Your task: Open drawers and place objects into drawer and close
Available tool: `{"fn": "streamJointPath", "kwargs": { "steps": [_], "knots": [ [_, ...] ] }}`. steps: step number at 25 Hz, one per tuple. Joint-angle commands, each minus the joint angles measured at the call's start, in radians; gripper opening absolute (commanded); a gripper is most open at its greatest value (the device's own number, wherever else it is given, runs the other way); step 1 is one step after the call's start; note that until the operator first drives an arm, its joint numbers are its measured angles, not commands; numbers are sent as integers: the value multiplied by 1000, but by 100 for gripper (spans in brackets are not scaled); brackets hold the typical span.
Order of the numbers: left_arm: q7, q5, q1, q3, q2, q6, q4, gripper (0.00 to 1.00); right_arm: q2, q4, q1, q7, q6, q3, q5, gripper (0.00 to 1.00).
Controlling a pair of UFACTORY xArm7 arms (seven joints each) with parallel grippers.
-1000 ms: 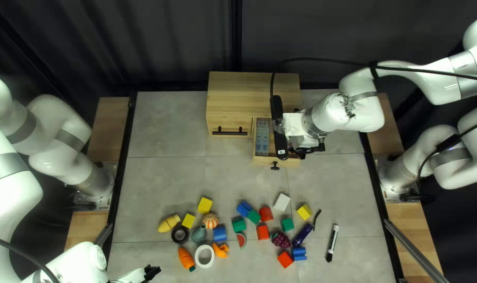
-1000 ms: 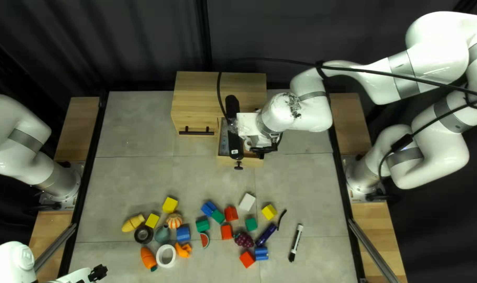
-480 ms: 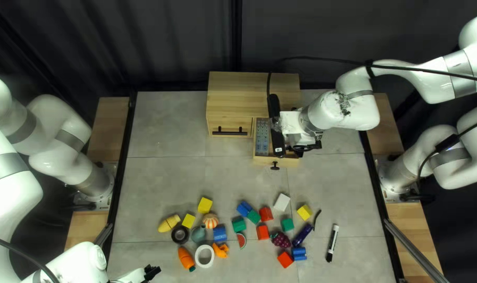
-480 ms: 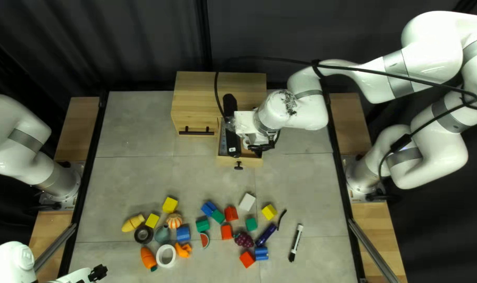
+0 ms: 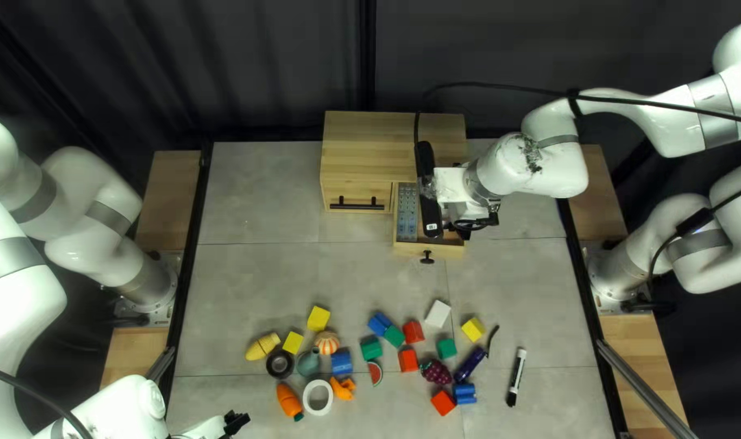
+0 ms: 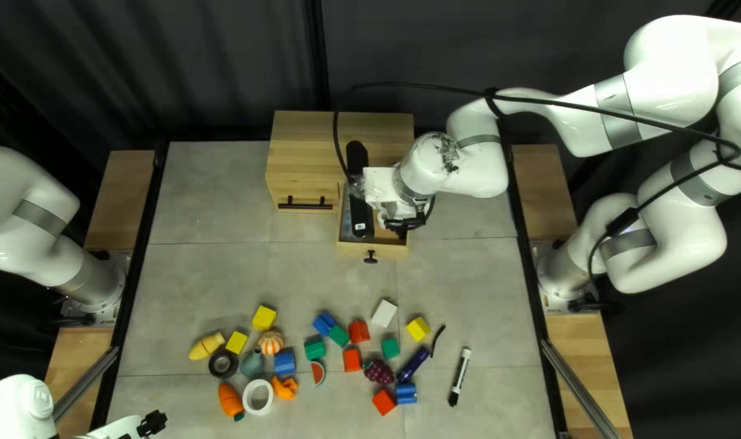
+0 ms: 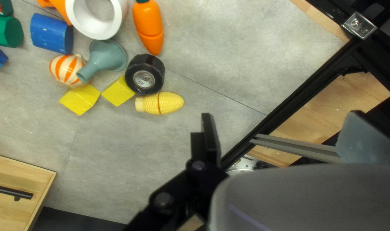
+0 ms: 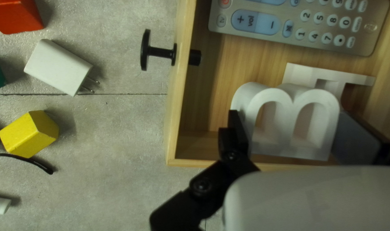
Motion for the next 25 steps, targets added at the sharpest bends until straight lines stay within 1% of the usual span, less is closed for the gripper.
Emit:
{"fn": "streamJointPath", "kwargs": {
  "steps": [1, 25],
  "knots": [
    [0, 0, 0, 0, 0, 0, 0, 100, 0, -9, -2, 0, -9, -3, 0, 0],
    [0, 0, 0, 0, 0, 0, 0, 100, 23, 8, -10, -18, -15, -17, -2, 0]
  ]
}}
